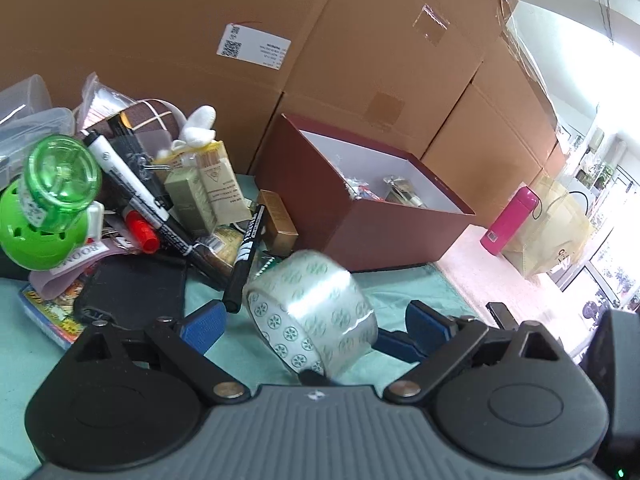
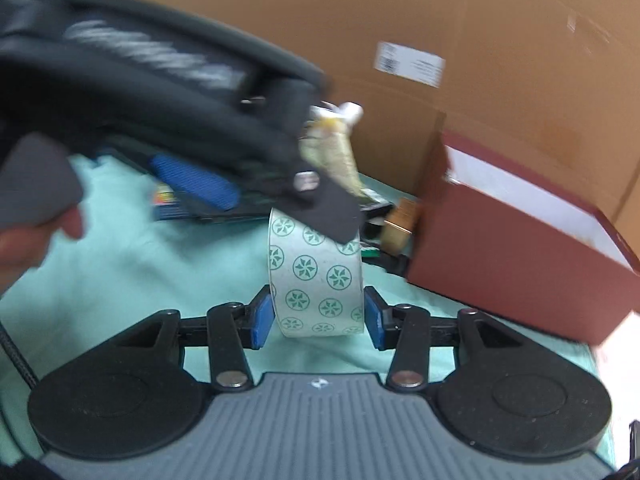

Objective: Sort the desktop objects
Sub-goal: 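Grasp the clear tape roll with the left tool, then carry the tape roll into the maroon box and open the left tool, then withdraw the left tool from the box toward the black marker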

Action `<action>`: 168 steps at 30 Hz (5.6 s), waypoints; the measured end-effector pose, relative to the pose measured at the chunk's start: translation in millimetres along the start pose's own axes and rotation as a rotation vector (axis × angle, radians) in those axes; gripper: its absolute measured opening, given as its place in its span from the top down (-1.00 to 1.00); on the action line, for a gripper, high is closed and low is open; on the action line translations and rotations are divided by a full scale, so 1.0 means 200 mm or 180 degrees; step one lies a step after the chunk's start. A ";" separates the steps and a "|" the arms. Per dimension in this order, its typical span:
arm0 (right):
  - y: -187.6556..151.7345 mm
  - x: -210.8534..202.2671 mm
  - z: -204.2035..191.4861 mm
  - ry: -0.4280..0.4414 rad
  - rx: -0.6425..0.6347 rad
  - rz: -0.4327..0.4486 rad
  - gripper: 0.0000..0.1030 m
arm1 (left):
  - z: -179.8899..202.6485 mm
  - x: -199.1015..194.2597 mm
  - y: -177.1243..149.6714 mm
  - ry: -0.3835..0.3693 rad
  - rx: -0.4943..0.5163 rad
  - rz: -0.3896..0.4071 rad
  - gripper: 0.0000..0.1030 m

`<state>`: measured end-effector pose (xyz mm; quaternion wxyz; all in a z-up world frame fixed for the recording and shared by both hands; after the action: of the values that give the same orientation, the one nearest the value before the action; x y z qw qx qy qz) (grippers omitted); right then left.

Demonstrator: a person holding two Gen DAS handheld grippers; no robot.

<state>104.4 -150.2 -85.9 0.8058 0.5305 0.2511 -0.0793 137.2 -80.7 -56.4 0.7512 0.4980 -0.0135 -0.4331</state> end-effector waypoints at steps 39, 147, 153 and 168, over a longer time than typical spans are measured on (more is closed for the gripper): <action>0.01 0.09 0.03 0.0312 0.1025 -0.0434 0.54 | -0.29 -0.02 -0.14 0.0647 -0.0323 -0.0269 0.42; 0.11 0.16 1.21 -0.1447 0.0906 -0.0254 -0.97 | 0.38 0.73 0.39 0.0549 0.0660 -0.0205 -1.00; 0.08 0.03 1.06 -0.1318 0.0955 -0.0206 -0.97 | 0.40 0.56 0.31 0.0675 0.0752 -0.0127 -1.00; -0.01 -0.12 0.67 -0.1047 0.1059 -0.0198 -0.97 | 0.28 0.21 0.06 0.0915 0.0582 -0.0032 -1.00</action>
<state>125.6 -274.4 -34.2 0.7345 0.6279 0.1162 -0.2298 145.9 -149.0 -37.2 0.6947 0.6212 0.0572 -0.3581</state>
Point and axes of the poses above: each gripper's, at about its wrist camera, not at the fingertips, and x roughly the way its jaws point, z to its right, y to its top, the point moved 9 cm from there along x, roughly the way its jaws point, and after that the axes turned 11 degrees about -y, right-handed, at the moved point
